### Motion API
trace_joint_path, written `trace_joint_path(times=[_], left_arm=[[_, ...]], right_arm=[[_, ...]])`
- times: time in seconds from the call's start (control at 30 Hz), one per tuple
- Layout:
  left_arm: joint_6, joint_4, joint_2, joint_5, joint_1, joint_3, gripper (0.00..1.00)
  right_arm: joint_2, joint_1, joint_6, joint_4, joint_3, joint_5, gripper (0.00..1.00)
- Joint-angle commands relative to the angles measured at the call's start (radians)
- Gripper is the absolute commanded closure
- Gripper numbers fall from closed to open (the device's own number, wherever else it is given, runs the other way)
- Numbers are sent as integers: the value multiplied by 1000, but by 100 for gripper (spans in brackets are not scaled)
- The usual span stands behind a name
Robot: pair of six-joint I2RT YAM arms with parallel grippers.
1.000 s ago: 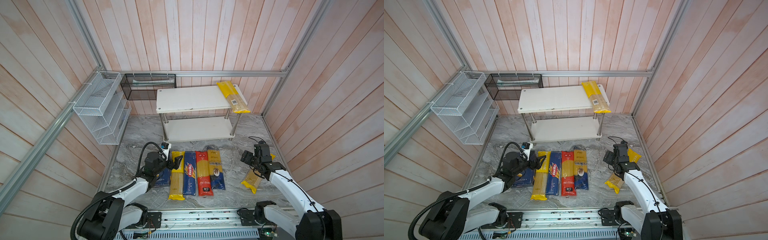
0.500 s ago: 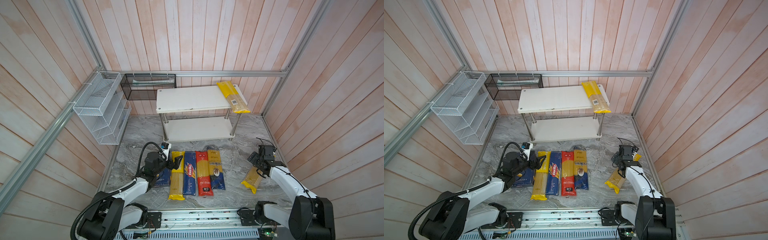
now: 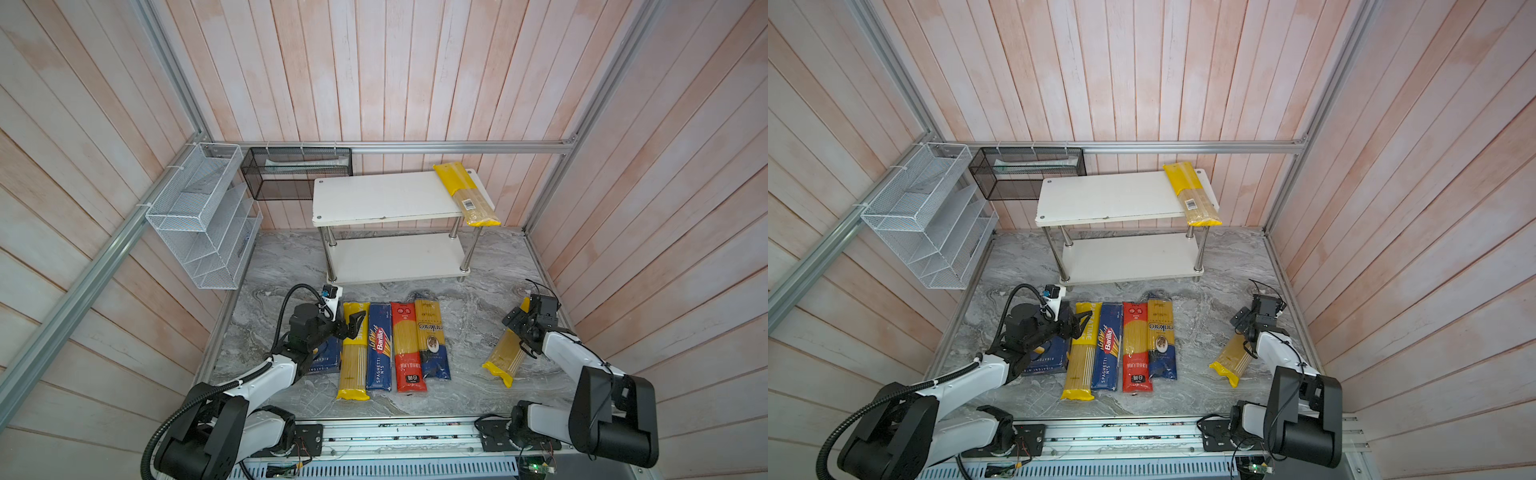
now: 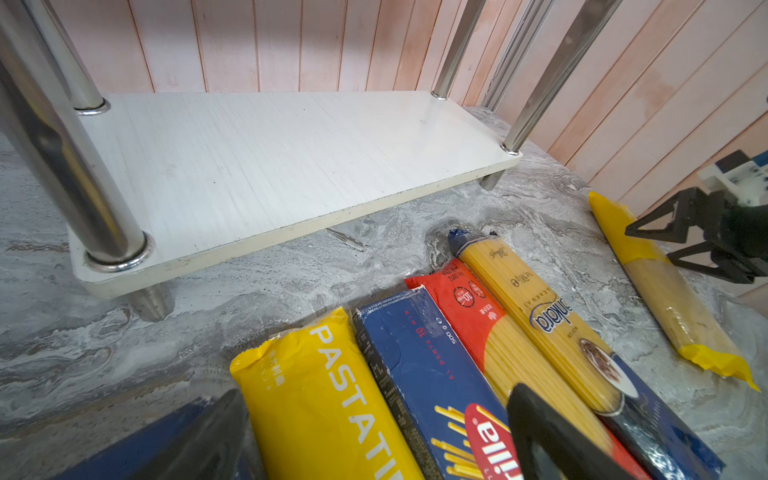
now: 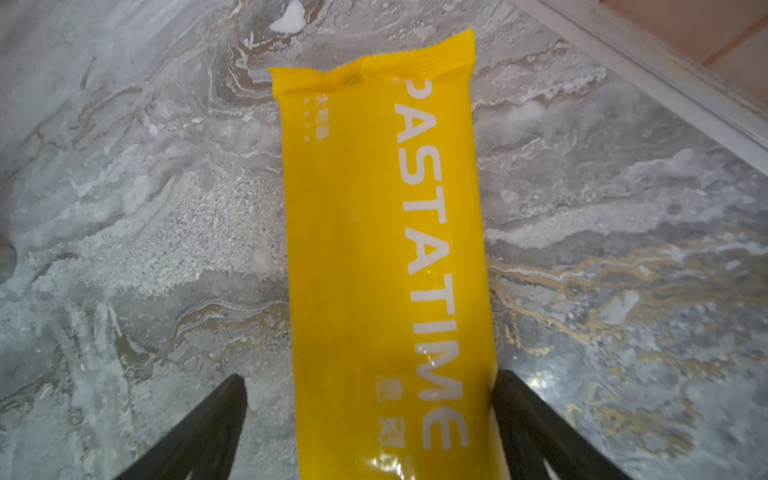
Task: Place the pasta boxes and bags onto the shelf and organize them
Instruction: 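Lower the right gripper onto the yellow PASTATIME bag's top end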
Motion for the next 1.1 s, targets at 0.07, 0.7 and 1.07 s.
trace_joint_path(times=[0.07,0.7,1.07], left_arm=[[12,-9,-7,-5,-5,25,0],[7,-6,-4,-5,-5,25,0],[9,-9,-3,-5,-7,28,0]], right_arm=[[62,-6,-92,11,47,-81,9],[112,11,-85,149,5,-448,12],[124,217,-228,-82,151,-214,12]])
